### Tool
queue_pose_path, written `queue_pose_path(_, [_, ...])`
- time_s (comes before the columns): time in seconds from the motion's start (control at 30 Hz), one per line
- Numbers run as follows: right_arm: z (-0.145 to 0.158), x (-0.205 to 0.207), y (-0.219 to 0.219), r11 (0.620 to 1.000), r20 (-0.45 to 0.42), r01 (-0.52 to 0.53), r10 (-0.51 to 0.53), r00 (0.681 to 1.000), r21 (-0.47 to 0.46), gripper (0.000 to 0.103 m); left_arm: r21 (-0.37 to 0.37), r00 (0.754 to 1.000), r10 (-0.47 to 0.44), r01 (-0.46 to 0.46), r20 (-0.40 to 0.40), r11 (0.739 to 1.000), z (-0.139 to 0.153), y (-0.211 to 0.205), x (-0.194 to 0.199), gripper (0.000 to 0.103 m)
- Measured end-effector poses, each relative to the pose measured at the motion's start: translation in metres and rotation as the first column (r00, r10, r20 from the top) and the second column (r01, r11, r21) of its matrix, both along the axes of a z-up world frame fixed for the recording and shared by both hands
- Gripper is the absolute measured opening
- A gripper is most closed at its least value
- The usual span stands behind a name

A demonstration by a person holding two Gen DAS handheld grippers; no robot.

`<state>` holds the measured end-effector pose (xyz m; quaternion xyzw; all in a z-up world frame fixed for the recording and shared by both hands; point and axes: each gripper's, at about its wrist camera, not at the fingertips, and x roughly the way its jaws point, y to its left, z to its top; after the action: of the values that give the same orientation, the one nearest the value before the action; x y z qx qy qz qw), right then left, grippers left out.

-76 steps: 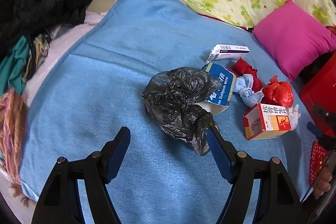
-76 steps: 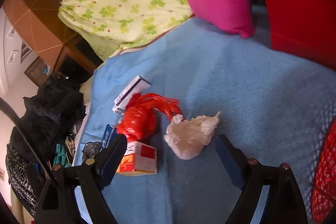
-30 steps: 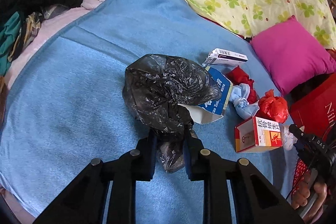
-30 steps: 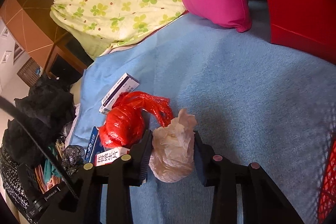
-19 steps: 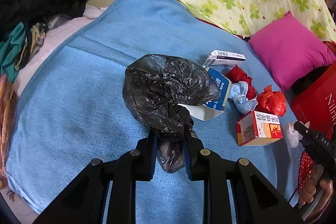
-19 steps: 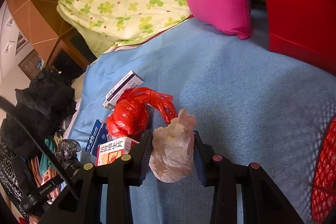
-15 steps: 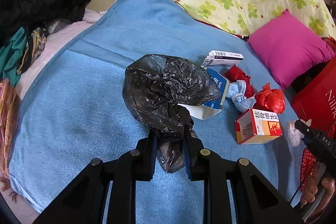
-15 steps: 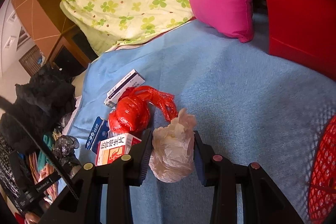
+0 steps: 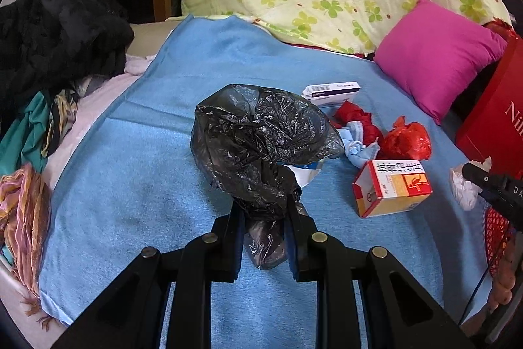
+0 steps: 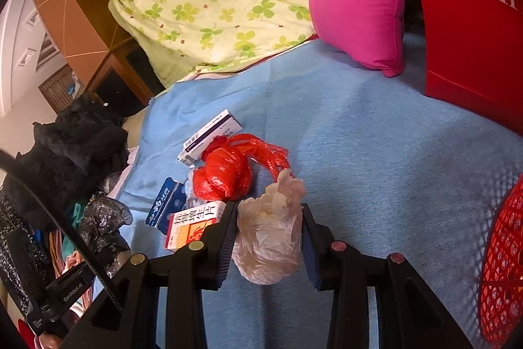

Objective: Collect trash
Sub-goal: 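Grasp the white tissue with the right tool while the left tool grasps the black plastic bag, then carry both items over the red mesh basket and open both tools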

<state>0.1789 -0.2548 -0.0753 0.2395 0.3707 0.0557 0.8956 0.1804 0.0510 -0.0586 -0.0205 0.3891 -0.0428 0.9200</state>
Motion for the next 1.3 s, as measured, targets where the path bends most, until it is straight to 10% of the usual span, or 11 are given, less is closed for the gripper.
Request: queue_pose_path(1.3, [0.049,-0.064,0.045,0.989,0.128,-0.111,0.123,0.984,-0.094,0.039,0.043,0.977,-0.138,0.132,0.165,0.990,0.022,-0.040,-0.048,0.023])
